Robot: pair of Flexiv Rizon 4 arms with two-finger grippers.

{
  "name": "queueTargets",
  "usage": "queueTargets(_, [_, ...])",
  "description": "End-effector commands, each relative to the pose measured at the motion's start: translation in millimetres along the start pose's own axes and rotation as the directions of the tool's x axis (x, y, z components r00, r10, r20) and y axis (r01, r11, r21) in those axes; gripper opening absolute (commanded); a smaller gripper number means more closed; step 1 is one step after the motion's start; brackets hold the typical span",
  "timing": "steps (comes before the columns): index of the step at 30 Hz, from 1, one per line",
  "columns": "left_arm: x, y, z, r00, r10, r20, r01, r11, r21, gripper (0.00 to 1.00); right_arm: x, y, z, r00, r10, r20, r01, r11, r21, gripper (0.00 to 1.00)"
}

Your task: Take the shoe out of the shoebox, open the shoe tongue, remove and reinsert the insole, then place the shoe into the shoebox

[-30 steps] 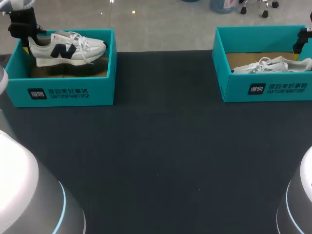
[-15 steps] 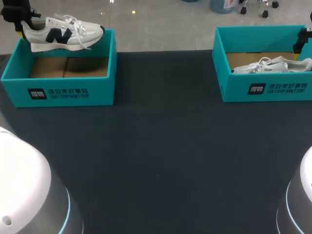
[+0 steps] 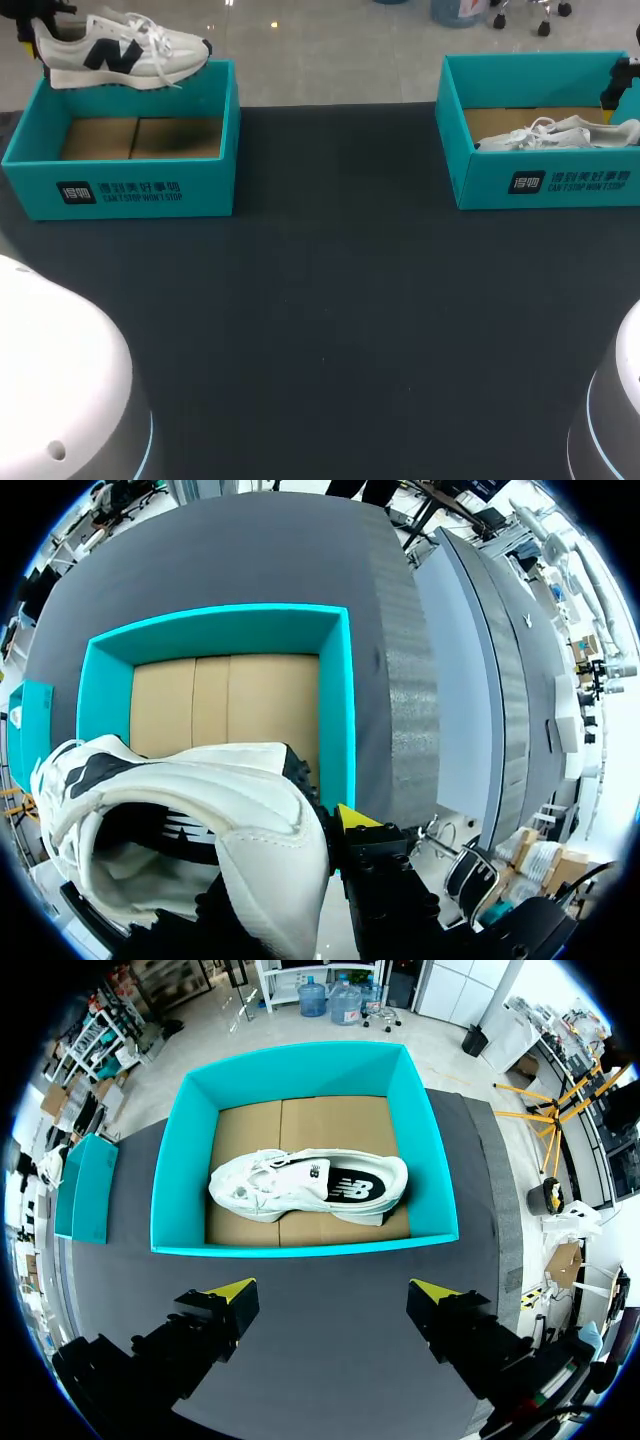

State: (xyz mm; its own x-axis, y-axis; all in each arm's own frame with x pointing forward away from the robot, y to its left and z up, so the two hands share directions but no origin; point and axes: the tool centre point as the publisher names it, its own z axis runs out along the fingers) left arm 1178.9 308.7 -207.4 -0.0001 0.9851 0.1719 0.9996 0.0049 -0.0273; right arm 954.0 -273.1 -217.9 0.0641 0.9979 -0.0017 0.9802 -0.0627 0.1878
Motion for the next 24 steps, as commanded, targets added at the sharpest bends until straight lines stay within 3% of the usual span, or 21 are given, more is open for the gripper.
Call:
queueTargets(1, [5.7, -6, -30, 1.0, -0.02, -0.005, 0.02, 1.0, -0.017, 0.0, 0.3, -1.1, 0, 1.0, 0.001, 0.001, -0.001, 1.0, -0.002, 1.0])
queueTargets(5, [11.8, -8, -44, 0.998, -0.06, 0.028, 0.061, 0.997, -0.044, 0.0, 0.3, -1.1, 0, 1.0, 0.001, 0.001, -0.001, 1.0, -0.002, 1.0])
queueTargets(24, [11.8, -8, -44, 0.998, -0.06, 0.028, 0.061, 0.997, -0.044, 0.0, 0.3, -1.1, 0, 1.0, 0.001, 0.001, -0.001, 1.0, -0.002, 1.0])
